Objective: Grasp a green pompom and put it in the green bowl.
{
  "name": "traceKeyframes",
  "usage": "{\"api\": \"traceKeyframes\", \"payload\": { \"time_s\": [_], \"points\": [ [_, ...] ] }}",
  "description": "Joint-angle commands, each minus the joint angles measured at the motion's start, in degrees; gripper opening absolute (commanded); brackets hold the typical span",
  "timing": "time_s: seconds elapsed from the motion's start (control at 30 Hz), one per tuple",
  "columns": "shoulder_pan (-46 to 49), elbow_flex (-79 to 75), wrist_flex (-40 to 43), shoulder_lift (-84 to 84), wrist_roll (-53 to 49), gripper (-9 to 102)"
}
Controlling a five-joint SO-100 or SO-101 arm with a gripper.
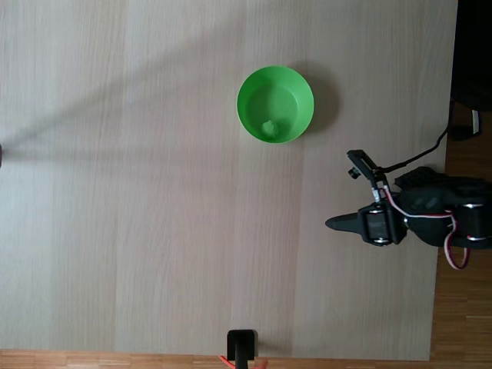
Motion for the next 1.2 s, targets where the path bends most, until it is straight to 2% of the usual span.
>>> {"api": "traceKeyframes", "payload": {
  "time_s": [0.0,0.4,0.6,1.17],
  "points": [
    [0.09,1.49,0.09,0.70,0.18,0],
    [0.53,7.65,0.00,2.72,0.70,0],
    [6.24,10.46,0.09,7.21,0.09,0],
    [6.42,13.18,-0.18,8.35,-1.32,0]
  ]
}}
